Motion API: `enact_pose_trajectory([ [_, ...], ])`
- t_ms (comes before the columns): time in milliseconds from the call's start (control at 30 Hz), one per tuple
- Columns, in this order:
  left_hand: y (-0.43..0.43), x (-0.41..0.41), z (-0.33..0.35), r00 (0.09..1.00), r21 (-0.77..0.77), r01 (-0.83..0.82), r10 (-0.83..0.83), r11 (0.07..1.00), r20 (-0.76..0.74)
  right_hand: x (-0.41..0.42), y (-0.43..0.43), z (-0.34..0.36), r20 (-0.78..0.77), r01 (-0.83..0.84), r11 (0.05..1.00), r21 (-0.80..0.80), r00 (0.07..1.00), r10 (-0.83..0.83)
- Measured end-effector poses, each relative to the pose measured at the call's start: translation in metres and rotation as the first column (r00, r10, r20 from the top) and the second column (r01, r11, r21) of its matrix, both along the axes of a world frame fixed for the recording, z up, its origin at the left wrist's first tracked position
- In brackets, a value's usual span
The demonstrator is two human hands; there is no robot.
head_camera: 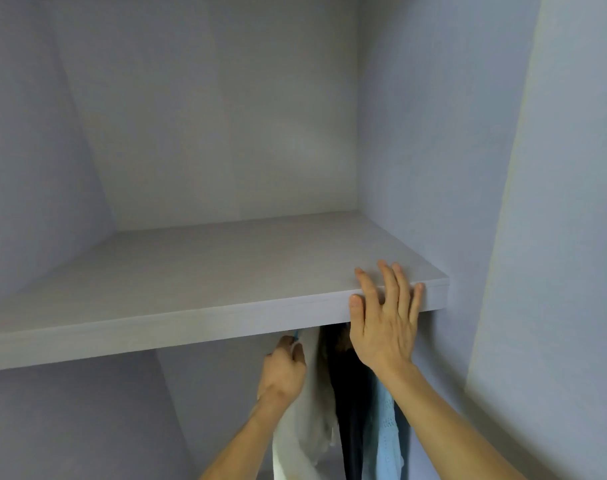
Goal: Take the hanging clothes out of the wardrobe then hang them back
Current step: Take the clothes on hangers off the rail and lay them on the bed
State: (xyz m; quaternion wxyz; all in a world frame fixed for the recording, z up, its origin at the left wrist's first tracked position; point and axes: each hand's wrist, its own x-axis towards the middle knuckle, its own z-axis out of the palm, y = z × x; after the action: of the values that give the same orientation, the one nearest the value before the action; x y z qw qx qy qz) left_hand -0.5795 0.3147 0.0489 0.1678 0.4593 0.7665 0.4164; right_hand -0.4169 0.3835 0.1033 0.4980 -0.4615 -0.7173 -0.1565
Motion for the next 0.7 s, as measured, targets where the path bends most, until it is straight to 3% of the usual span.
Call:
enact_pose_trajectory([
  [100, -0.04, -0.026, -0.01, 0.994, -0.096, 0.048, -0.057, 0.994, -0.092, -0.014, -0.027, -0.014, -0.087, -0.114, 0.992, 0.052, 0.989, 0.118],
  [233, -0.114, -0.066, -0.019, 0.963, -0.244, 0.04, -0.103, 0.969, -0.248, -0.056, -0.074, -0.049, -0.042, -0.353, 0.934, 0.054, 0.934, 0.356],
  [300, -0.158, -0.085, -0.02, 0.944, -0.292, 0.008, -0.104, 0.956, -0.314, -0.082, -0.098, -0.064, -0.054, -0.419, 0.899, -0.125, 0.908, 0.415],
  [400, -0.226, -0.111, -0.018, 0.902, -0.303, -0.053, -0.084, 0.952, -0.423, -0.12, -0.131, -0.076, 0.018, -0.364, 0.775, -0.517, 0.9, 0.435],
  [500, -0.29, -0.132, -0.004, 0.861, -0.255, -0.151, 0.0, 0.955, -0.508, -0.154, -0.164, -0.079, 0.16, -0.413, 0.612, -0.674, 0.728, 0.667],
  [600, -0.348, -0.139, 0.011, 0.858, -0.21, -0.225, 0.09, 0.951, -0.506, -0.18, -0.203, -0.066, 0.06, -0.585, 0.434, -0.685, 0.548, 0.834],
  [700, -0.404, -0.138, 0.03, 0.886, -0.187, -0.279, 0.178, 0.942, -0.429, -0.204, -0.241, -0.048, 0.016, -0.705, 0.345, -0.62, 0.428, 0.904],
])
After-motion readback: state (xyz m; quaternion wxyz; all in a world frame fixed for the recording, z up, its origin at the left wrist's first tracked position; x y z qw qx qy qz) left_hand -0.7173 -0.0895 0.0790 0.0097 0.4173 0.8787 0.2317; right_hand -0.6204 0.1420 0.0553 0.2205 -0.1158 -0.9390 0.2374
